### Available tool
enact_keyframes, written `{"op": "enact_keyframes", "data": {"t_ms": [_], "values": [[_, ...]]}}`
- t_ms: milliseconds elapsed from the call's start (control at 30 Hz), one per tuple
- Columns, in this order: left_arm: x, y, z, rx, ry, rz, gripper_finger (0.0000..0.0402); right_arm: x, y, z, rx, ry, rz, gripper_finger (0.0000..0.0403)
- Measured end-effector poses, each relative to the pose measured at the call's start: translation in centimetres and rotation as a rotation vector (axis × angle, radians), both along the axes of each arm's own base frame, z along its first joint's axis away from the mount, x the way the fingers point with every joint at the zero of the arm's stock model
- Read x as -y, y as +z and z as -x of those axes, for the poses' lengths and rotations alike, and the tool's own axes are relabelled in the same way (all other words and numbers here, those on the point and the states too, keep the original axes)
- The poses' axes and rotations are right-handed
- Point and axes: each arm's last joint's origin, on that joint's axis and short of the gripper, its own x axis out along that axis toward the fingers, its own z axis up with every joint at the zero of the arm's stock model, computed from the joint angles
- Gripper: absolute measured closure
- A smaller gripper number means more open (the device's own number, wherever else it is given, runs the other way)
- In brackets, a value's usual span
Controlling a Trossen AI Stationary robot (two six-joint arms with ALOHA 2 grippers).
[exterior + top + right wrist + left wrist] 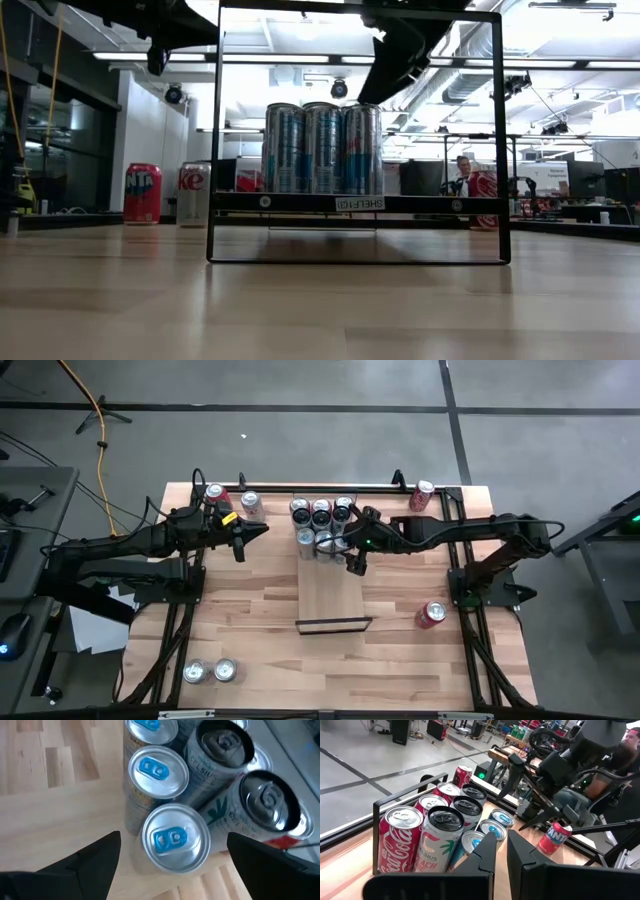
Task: Place canned beverage on shelf
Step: Put the blue soda can on the shelf aligned with the other blue soda can
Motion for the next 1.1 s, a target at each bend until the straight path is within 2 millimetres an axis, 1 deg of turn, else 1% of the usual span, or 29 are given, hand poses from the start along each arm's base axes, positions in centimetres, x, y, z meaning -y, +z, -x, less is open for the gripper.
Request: {"op": "enact_keyframes", "data": {"t_ms": [167,400,600,800,1100], "values": [[0.0,0.0,0.0,0.0,0.0,-0.001,0.0401,0.6,-0.3,-0.2,-0.024,0.041,0.005,0.0054],[0.0,0.0,0.0,0.0,0.0,0.0,0.0401,1.5,-0.8,-0.5,-0.036,0.031,0.02,0.0054],[0.0,0.0,0.0,0.001,0.0,0.0,0.0401,1.9,-0.8,-0.5,-0.032,0.065,-0.04,0.0058],[0.0,0.0,-0.1,-0.002,0.0,0.0,0.0401,1.9,-0.9,-0.5,-0.033,0.065,-0.042,0.0085],[-0.1,-0.5,-0.6,-0.027,0.003,0.017,0.0402,2.0,-2.5,-1.3,-0.067,0.023,-0.088,0.0131]]}}
